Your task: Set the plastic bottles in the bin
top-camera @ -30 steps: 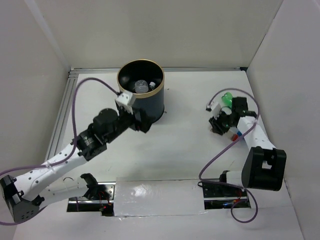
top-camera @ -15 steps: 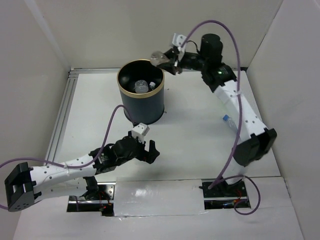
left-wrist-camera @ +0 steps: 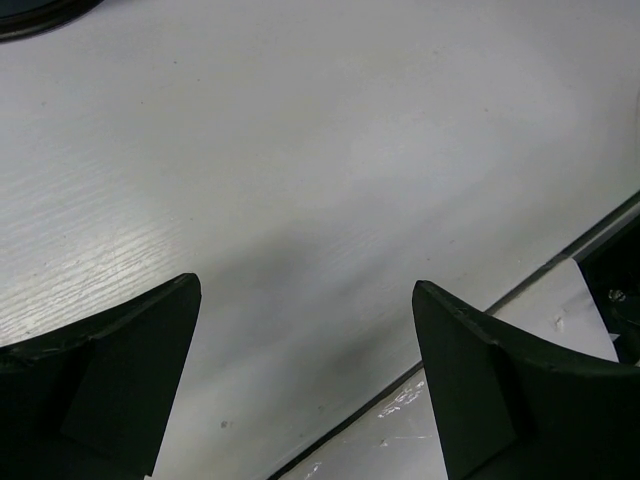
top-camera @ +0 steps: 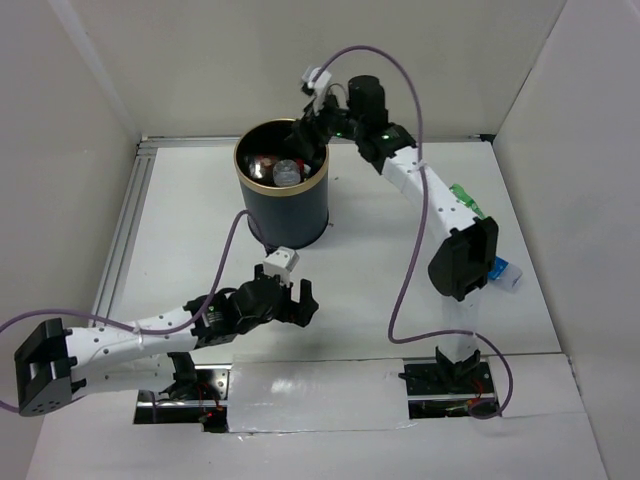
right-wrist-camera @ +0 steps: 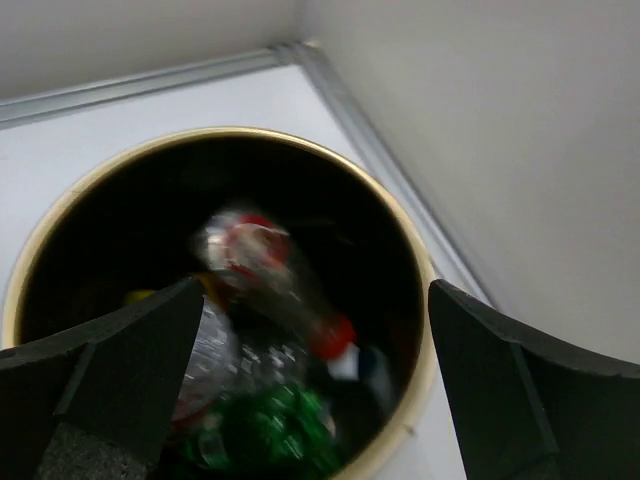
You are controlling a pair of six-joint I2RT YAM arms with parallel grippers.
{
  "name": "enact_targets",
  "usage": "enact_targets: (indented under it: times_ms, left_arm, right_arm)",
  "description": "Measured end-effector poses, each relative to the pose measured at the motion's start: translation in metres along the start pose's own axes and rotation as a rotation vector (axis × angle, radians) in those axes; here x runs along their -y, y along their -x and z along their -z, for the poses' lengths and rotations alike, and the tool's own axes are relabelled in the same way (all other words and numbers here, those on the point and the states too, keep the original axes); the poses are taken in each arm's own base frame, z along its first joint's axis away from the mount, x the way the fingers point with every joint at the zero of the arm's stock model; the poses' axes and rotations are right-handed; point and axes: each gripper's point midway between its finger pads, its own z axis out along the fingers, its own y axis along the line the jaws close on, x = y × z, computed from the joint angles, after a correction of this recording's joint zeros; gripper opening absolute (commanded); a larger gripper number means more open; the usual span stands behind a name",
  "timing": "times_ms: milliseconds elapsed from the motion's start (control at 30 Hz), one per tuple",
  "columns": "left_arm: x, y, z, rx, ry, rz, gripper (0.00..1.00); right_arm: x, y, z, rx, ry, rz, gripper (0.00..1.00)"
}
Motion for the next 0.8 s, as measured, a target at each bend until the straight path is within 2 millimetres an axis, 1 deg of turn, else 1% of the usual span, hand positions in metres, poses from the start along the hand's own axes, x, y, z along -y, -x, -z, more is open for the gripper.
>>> enact_targets:
  times_ms: [33,67,100,133,167,200,233,267,300,333,367,400,433,467,533,600,700,767,800]
  left_arm:
    - [-0.001,0.000,-0.002,-0.006,0.013,-0.003,1.00]
    - [0.000,0.000,-0.005,-0.013,0.021,-0.006,1.00]
    - [0.000,-0.001,-0.008,-0.020,0.028,-0.010,1.00]
    - [0.001,-0.002,-0.011,-0.029,0.032,-0.014,1.00]
    - [0.003,-0.002,-0.014,-0.038,0.032,-0.017,0.98]
    - [0.005,-0.004,-0.017,-0.048,0.031,-0.021,0.96]
    - [0.007,-0.005,-0.021,-0.060,0.027,-0.024,0.91]
    - [0.011,-0.005,-0.025,-0.067,0.019,-0.023,0.86]
    - [0.014,-0.006,-0.029,-0.079,0.009,-0.025,0.81]
    - [0.017,-0.007,-0.032,-0.088,0.003,-0.026,0.75]
    - [0.021,-0.007,-0.036,-0.100,-0.010,-0.028,0.61]
    - [0.026,-0.006,-0.040,-0.109,-0.023,-0.030,0.56]
    - [0.028,-0.005,-0.043,-0.115,-0.030,-0.036,0.55]
    - [0.032,-0.005,-0.046,-0.126,-0.044,-0.041,0.55]
    - [0.040,-0.002,-0.053,-0.142,-0.065,-0.044,0.71]
    - [0.047,0.001,-0.060,-0.156,-0.084,-0.052,0.86]
    - [0.059,0.007,-0.069,-0.169,-0.107,-0.055,0.89]
    - [0.064,0.009,-0.072,-0.175,-0.122,-0.052,0.90]
    - [0.066,0.009,-0.073,-0.177,-0.125,-0.052,0.90]
  right_arm:
    - [0.012,0.001,0.010,-0.010,-0.048,-0.007,1.00]
    - [0.029,0.001,0.026,-0.024,-0.115,-0.012,0.96]
    - [0.047,0.000,0.047,-0.041,-0.186,-0.015,0.90]
    - [0.065,-0.003,0.072,-0.068,-0.261,-0.017,0.82]
    - [0.081,-0.010,0.098,-0.104,-0.329,-0.017,0.71]
    - [0.097,-0.019,0.130,-0.149,-0.412,-0.006,0.49]
    - [0.108,-0.032,0.164,-0.207,-0.487,0.005,0.39]
    - [0.113,-0.048,0.195,-0.276,-0.548,0.000,0.34]
    - [0.115,-0.067,0.227,-0.353,-0.607,-0.008,0.32]
    - [0.111,-0.086,0.254,-0.424,-0.649,-0.019,0.38]
    - [0.103,-0.110,0.278,-0.510,-0.671,-0.042,0.44]
    - [0.094,-0.133,0.300,-0.591,-0.685,-0.069,0.55]
    - [0.086,-0.155,0.319,-0.661,-0.697,-0.094,0.80]
    - [0.077,-0.178,0.336,-0.731,-0.698,-0.130,0.87]
    - [0.057,-0.223,0.367,-0.875,-0.678,-0.197,0.99]
    - [0.038,-0.261,0.396,-0.984,-0.665,-0.263,0.99]
    - [0.010,-0.302,0.427,-1.104,-0.635,-0.330,0.99]
    - [-0.012,-0.327,0.439,-1.167,-0.594,-0.360,0.99]
    - [-0.020,-0.335,0.442,-1.187,-0.576,-0.372,0.99]
